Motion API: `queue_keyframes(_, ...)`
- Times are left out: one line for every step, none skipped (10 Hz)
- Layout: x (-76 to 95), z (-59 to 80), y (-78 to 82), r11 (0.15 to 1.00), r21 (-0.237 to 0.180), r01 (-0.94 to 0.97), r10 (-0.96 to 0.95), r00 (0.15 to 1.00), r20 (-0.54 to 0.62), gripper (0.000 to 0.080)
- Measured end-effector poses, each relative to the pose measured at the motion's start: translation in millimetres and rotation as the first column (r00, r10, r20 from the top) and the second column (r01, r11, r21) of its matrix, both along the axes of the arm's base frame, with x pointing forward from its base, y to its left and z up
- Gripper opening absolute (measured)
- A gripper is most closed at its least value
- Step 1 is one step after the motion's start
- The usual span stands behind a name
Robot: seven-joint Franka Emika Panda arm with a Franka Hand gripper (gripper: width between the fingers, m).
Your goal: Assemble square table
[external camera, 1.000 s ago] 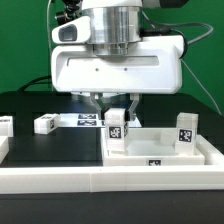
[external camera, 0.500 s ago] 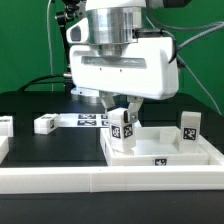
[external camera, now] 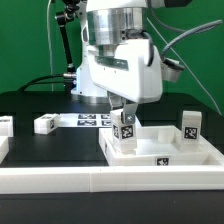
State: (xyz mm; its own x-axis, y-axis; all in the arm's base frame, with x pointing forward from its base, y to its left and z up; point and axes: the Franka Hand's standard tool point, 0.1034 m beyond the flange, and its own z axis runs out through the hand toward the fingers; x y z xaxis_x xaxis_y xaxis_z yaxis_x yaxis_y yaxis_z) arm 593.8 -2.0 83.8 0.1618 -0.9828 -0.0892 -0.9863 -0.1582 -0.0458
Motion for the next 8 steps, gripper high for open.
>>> queue_keyframes(2.6, -0.3, -2.0, 1.000, -0.001, -0.001, 0.001, 1.000, 0.018, 0.0291)
queue_keyframes(5.9, -0.2, -3.8, 1.000, -0.002, 0.011, -0.011, 0.999, 0.045, 0.0291)
queue_keyframes(6.2, 0.2, -2.3, 0.999, 0.003, 0.051, -0.051, 0.998, 0.042, 0.0291)
queue_keyframes(6.1, 0.0, -2.6, 0.999, 0.002, 0.032, -0.032, 0.999, 0.043, 0.0378)
queue_keyframes(6.1, 0.0, -2.5, 1.000, 0.000, 0.016, -0.016, 0.999, 0.045, 0.0515)
queue_keyframes(6.2, 0.0, -1.7, 1.000, -0.001, 0.004, -0.004, 0.999, 0.046, 0.0515)
queue_keyframes(7.1, 0.5, 0.3, 0.997, -0.007, -0.072, 0.073, 0.996, 0.053, 0.0606)
queue_keyframes(8.4, 1.5, 1.0, 0.977, -0.020, -0.212, 0.213, 0.975, 0.067, 0.0641)
